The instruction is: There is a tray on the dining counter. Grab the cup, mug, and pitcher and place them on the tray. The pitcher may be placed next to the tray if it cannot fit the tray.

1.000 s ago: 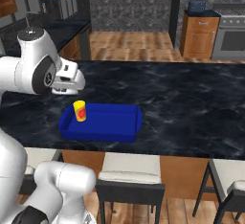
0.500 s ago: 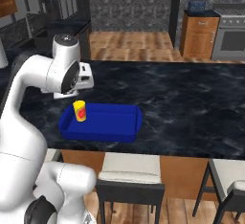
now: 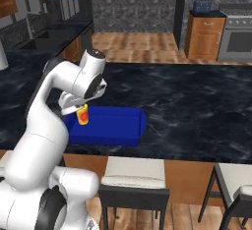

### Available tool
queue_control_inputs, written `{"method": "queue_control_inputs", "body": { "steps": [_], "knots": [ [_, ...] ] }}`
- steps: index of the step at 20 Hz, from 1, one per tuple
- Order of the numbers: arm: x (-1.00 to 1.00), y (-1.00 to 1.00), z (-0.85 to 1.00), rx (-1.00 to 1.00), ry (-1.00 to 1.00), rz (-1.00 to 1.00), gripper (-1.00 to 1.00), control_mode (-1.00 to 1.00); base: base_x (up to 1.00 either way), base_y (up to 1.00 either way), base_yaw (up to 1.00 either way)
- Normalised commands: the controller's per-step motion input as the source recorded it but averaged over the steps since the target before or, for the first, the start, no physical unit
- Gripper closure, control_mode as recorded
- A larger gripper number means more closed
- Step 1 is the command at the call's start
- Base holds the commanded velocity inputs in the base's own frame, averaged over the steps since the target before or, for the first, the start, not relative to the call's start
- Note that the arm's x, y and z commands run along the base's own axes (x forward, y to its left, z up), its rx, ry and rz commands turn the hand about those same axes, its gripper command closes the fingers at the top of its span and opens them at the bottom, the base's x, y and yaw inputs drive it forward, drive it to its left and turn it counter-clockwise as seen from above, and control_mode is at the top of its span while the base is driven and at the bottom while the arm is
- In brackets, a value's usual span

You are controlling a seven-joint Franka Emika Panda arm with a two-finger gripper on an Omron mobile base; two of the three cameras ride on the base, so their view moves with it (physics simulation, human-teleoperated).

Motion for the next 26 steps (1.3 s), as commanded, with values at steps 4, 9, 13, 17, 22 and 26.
{"method": "queue_control_inputs", "body": {
  "steps": [4,9,13,17,22,26],
  "knots": [
    [0.23,-0.07,-0.43,0.0,0.01,0.4,1.0,-1.0,0.0,0.0,0.0],
    [0.25,0.0,-0.23,0.0,0.0,0.34,1.0,-1.0,0.0,0.0,0.0],
    [0.32,0.0,-0.17,0.0,0.0,0.24,1.0,-1.0,0.0,0.0,0.0],
    [0.35,0.0,-0.14,0.02,-0.01,0.17,1.0,-1.0,0.0,0.0,0.0],
    [0.15,0.0,-0.16,0.03,-0.08,0.04,1.0,-1.0,0.0,0.0,0.0],
    [0.0,0.0,-0.21,0.06,-0.14,0.0,1.0,-1.0,0.0,0.0,0.0]
  ]
}}
